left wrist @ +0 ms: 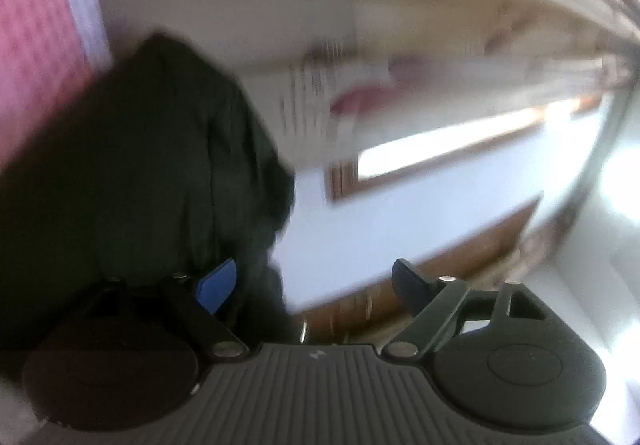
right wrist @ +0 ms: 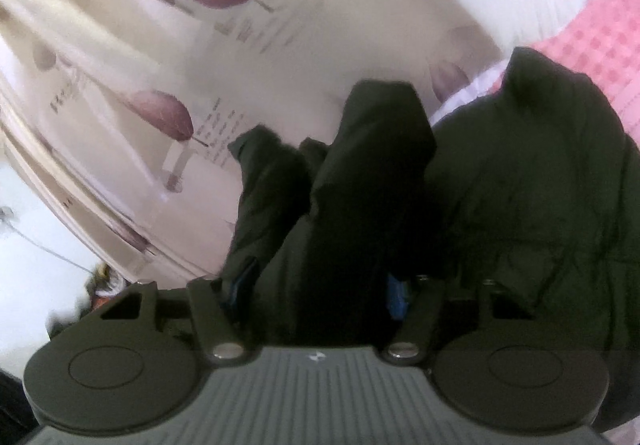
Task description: Fold large clothes
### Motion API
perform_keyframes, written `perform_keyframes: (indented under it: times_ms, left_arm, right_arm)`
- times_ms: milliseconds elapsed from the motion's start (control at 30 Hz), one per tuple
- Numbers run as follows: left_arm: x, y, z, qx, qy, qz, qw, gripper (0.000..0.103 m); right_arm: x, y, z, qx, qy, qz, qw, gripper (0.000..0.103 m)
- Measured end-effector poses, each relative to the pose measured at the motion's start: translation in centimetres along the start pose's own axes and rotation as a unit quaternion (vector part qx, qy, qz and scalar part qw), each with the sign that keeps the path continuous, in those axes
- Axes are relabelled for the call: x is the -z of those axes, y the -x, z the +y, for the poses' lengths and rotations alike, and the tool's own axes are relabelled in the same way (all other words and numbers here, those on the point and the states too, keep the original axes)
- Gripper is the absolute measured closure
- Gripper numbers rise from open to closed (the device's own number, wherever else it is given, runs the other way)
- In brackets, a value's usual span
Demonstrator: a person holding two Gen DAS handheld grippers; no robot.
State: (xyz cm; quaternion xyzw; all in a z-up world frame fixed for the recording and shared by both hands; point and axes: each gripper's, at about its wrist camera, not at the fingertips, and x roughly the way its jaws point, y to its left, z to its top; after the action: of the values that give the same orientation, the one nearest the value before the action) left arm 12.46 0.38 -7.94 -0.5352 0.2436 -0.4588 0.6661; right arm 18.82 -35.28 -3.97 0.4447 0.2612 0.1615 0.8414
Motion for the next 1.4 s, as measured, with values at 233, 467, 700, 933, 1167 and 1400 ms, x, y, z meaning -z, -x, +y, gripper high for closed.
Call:
perform_keyframes:
  times_ms: [233, 467, 700, 933, 1167, 1400]
  left_arm:
    - [4.8, -3.2, 1.3, 0.019, -0.022, 0.079, 0.9964, 0.022]
    - [6.2, -3.4, 2.8, 0.025, -0.046, 0.075, 0.9958, 0.022]
    - [5.7, -1.3, 2.1, 0.012, -0.045, 0.079, 0.9958, 0.023]
    - [3.9, 4.9, -1.2, -0.062, -0.130, 0.026, 0.9892, 0.001]
    - [4.7, 6.5, -0.8, -0.155, -0.176, 0.030, 0.9716, 0.001]
    - [6.4, 4.0, 0.9, -0.206, -0.200, 0.054, 0.9563, 0.001]
  right_arm:
    - [-3.2, -2.7, 2.9, 0.039, 0.016, 0.084, 0.996, 0.005]
    - [-3.2, -8.0, 5.8, 0.127, 0.162, 0.166, 0.964, 0.024]
    - [-2.8, -9.1, 7.0, 0.113, 0.274, 0.150, 0.943, 0.077]
    - [-5.9, -7.0, 6.8, 0.082, 0.255, 0.092, 0.959, 0.087]
    - [-9.8, -5.0, 7.1, 0.082, 0.253, 0.055, 0.963, 0.093]
    - [-11.5, -4.2, 3.7, 0.113, 0.216, 0.075, 0.967, 0.091]
